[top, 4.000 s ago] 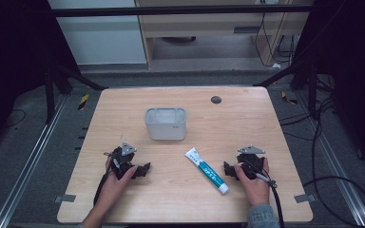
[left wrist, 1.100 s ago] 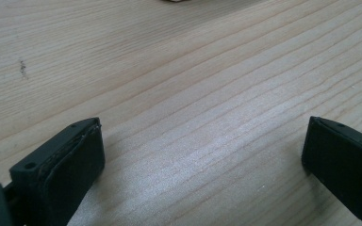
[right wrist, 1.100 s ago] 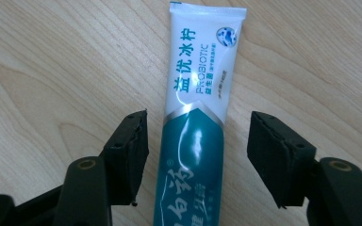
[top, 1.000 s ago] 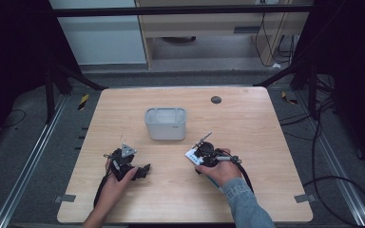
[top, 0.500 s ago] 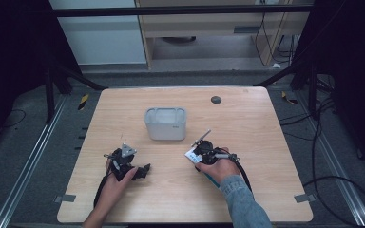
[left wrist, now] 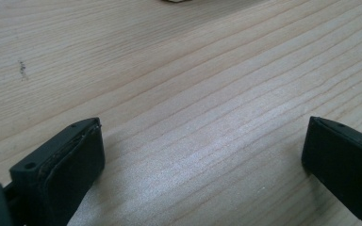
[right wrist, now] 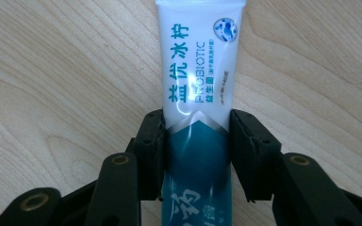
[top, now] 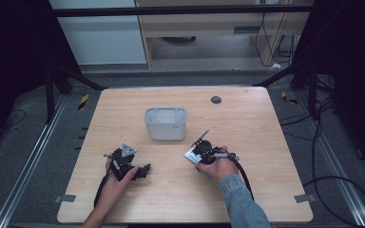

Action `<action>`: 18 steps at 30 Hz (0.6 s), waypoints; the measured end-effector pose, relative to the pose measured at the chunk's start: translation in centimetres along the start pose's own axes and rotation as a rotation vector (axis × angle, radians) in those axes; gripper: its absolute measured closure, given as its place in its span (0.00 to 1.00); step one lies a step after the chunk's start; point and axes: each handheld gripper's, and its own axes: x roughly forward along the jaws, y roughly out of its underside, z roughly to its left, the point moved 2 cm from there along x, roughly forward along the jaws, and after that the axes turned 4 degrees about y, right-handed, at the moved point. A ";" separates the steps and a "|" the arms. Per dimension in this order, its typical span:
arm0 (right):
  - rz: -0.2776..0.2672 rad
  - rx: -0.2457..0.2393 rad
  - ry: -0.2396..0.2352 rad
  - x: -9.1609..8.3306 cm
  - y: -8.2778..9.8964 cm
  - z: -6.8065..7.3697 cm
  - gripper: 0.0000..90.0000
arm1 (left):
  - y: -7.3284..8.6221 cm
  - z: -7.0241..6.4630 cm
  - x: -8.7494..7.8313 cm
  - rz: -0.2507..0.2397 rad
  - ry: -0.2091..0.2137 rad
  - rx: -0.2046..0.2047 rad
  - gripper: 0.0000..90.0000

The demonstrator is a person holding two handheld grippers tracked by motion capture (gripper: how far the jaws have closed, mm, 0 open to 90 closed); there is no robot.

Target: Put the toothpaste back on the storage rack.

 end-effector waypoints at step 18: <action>-0.009 -0.067 0.069 -0.6 -0.1 0.9 0.86 | 0.0 0.0 0.0 0.001 0.000 -0.002 0.00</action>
